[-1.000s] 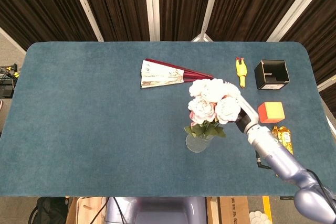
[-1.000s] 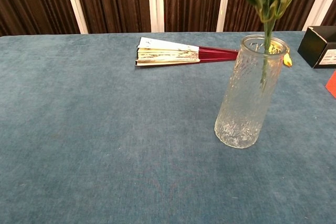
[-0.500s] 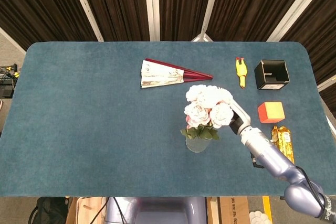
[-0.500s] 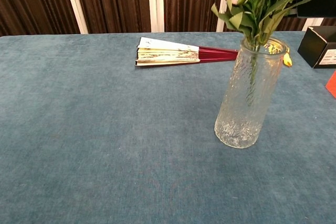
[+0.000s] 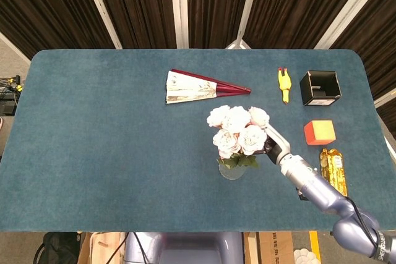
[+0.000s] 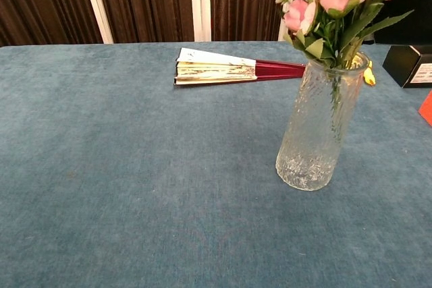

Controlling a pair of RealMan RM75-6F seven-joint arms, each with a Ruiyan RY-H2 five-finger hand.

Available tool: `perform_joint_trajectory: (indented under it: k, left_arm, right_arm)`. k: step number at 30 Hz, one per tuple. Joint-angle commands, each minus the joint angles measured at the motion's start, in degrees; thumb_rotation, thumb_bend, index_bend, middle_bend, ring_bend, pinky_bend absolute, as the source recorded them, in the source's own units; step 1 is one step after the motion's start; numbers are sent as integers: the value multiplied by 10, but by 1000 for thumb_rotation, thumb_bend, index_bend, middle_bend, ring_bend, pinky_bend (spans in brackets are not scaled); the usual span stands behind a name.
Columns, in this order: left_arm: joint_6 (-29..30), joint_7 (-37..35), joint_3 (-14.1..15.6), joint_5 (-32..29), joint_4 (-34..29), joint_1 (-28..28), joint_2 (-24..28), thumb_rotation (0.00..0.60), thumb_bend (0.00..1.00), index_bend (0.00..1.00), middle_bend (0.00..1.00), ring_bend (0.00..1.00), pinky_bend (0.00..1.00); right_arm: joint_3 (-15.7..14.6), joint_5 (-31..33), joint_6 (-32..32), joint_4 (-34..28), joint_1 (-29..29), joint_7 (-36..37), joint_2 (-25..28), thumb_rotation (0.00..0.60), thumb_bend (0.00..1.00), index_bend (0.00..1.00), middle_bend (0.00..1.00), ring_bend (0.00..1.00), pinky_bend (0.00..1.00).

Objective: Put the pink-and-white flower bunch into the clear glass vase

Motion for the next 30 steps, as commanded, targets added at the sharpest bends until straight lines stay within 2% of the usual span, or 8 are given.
perform_joint_trajectory:
  k: [1,8,12,17,22,25,27,30]
  left_arm:
    - [-1,0,0,-1,0,0,0,600,246,68,0,0,19]
    - [-2,4,0,0,-1,-1,-1,600,246,71,0,0,19]
    - [-2,6,0,-2,-2,-2,-2,600,246,72,0,0,19]
    - [-2,10,1,0,-4,-2,-2,600,246,72,0,0,19]
    - [4,4,1,1,-7,2,0,600,246,72,0,0,19]
    - [10,-1,0,3,-7,5,0,600,246,72,0,0,19]
    - [9,-3,1,4,-6,5,1,600,246,72,0,0,19]
    - [8,-6,2,6,-6,4,2,600,246,72,0,0,19]
  right_arm:
    - [3,-39,-9,7,-9,29,2,600,204,271,164,120,18]
    - [-1,-129,-2,14,-25,104,23,600,112,101,56,17,0]
    - [-16,-198,26,18,-36,173,47,600,110,63,37,5,0]
    - [-69,-308,113,45,-49,284,95,600,110,46,33,4,0]
    - [-156,-426,211,115,-54,350,153,600,106,45,33,4,0]
    - [-201,-460,285,161,-76,338,174,600,106,45,33,4,0]
    - [-216,-455,321,176,-98,299,182,600,105,51,33,17,0]
    - [-215,-384,363,169,-154,133,178,600,106,75,41,35,0]
